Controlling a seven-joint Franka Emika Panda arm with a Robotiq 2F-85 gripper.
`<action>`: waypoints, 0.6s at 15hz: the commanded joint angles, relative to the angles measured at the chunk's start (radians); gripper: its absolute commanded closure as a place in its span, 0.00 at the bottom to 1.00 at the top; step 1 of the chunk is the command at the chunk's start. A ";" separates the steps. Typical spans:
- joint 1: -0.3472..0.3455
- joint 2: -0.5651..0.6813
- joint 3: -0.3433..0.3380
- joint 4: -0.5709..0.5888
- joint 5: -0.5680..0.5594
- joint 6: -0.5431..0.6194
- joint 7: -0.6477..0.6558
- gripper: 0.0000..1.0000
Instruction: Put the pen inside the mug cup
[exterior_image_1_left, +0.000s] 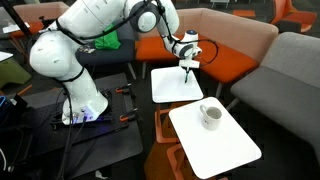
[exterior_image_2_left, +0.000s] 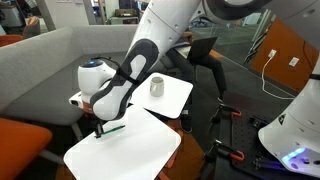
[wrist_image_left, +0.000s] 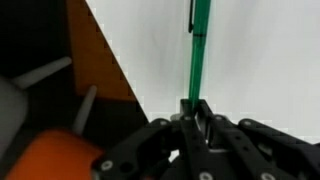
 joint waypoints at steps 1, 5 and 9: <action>0.032 -0.117 -0.084 -0.175 -0.002 0.184 0.199 0.97; 0.109 -0.226 -0.221 -0.357 0.016 0.374 0.427 0.97; 0.263 -0.336 -0.431 -0.527 0.079 0.531 0.611 0.97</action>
